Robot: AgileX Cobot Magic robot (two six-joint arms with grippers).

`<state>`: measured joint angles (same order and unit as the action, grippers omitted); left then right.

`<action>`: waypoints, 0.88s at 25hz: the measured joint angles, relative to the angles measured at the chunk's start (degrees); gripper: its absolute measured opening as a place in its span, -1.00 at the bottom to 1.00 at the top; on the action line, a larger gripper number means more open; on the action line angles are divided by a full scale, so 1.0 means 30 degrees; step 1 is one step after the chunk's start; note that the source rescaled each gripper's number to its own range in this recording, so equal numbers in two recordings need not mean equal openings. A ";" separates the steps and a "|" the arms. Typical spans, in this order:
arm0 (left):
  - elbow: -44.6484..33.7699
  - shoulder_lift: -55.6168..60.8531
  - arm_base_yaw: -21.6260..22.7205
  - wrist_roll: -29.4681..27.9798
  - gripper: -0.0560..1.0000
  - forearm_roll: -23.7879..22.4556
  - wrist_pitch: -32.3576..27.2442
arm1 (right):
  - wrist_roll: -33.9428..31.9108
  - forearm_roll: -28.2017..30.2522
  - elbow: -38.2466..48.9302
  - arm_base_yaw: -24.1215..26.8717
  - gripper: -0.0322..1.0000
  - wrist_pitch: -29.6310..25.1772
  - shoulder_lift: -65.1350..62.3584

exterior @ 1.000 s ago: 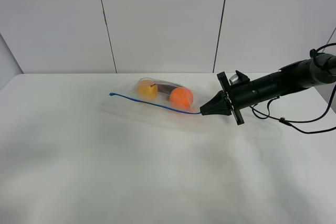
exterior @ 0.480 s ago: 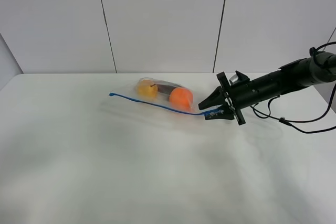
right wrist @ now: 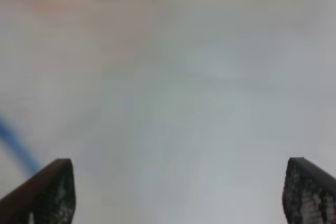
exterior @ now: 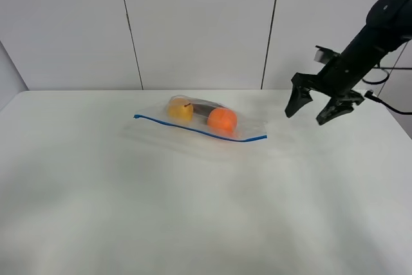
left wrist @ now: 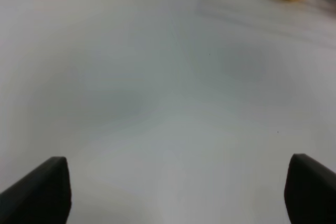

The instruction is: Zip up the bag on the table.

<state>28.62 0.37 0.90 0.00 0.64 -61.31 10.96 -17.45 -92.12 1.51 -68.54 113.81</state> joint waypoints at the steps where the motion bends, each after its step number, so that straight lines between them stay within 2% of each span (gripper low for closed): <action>1: 0.0000 0.0000 0.0000 0.0000 0.88 0.0000 0.0000 | -0.0434 0.1239 -0.0115 0.0000 0.85 -0.0101 -0.0168; 5: 0.0000 0.0000 0.0000 0.0000 0.88 0.0004 0.0000 | -0.1536 0.4236 -0.0203 0.0000 0.85 -0.0298 -0.0652; 12: 0.0000 0.0000 0.0000 0.0000 0.88 0.0004 0.0000 | -0.1945 0.4709 0.1368 0.0000 0.85 -0.0302 -0.2860; 16: 0.0000 0.0000 0.0000 0.0000 0.88 0.0004 0.0000 | -0.1923 0.4518 0.4603 0.0000 0.85 -0.0302 -0.5718; 22: 0.0000 0.0000 0.0000 0.0000 0.88 0.0004 0.0000 | -0.1591 0.4499 1.1007 0.0000 0.85 -0.0338 -1.1469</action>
<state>28.62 0.37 0.90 0.00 0.65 -61.31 6.19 -3.95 -59.10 1.51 -69.55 79.41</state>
